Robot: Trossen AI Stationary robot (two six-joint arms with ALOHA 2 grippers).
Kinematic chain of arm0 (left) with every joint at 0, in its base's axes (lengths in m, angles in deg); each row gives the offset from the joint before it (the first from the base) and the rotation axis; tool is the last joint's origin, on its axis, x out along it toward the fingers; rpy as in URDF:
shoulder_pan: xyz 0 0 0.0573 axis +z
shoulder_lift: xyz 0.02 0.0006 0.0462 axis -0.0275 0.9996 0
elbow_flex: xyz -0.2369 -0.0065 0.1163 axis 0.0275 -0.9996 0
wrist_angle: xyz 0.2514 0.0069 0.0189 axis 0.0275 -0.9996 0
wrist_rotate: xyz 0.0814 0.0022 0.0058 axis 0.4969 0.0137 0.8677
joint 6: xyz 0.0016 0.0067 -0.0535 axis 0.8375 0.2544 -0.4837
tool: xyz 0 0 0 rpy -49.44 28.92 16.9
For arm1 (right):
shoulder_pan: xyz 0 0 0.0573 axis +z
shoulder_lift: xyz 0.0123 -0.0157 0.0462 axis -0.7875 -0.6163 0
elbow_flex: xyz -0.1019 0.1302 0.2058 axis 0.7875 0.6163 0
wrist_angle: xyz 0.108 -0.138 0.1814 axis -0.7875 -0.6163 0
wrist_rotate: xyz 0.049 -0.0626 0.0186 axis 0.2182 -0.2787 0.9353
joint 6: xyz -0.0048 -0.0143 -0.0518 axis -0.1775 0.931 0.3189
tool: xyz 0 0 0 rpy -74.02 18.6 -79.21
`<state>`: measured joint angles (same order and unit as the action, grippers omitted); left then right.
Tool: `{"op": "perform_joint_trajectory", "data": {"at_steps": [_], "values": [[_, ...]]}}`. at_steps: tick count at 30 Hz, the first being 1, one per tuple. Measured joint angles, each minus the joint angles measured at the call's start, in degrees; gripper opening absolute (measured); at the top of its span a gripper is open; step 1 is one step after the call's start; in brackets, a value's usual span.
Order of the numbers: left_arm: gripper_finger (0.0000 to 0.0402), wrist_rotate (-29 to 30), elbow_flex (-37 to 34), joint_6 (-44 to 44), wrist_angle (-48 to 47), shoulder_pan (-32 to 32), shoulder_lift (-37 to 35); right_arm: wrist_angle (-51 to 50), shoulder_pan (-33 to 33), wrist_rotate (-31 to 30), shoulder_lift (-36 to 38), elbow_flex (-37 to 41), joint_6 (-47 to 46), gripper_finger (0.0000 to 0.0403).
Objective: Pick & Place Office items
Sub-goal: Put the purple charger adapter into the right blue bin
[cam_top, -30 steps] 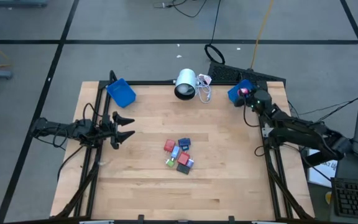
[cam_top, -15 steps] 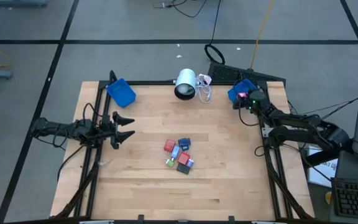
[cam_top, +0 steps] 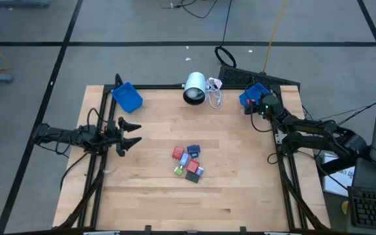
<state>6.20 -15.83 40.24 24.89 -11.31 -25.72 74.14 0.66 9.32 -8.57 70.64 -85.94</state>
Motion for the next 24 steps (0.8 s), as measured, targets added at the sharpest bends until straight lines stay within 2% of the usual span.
{"op": "perform_joint_trajectory", "data": {"at_steps": [5,7,12,16,24], "values": [[0.0324,0.0,0.0,0.0,0.0,0.01,0.0,1.81,0.02,0.43,0.0,0.02,0.39,0.0221],[0.0324,0.0,0.0,0.0,0.0,0.02,-0.01,4.25,0.02,2.31,0.0,0.04,1.13,0.0221],[0.0324,0.0,0.0,0.0,0.0,0.0,0.0,13.29,0.57,12.03,0.0,0.04,1.32,0.022],[0.0324,0.02,0.0,0.0,0.0,0.02,-0.01,18.12,4.17,19.3,0.0,0.04,0.69,0.0219],[0.0324,0.0,0.0,0.0,-0.01,0.01,-0.01,22.16,15.82,27.59,0.0,0.04,-5.64,0.0216]]}}
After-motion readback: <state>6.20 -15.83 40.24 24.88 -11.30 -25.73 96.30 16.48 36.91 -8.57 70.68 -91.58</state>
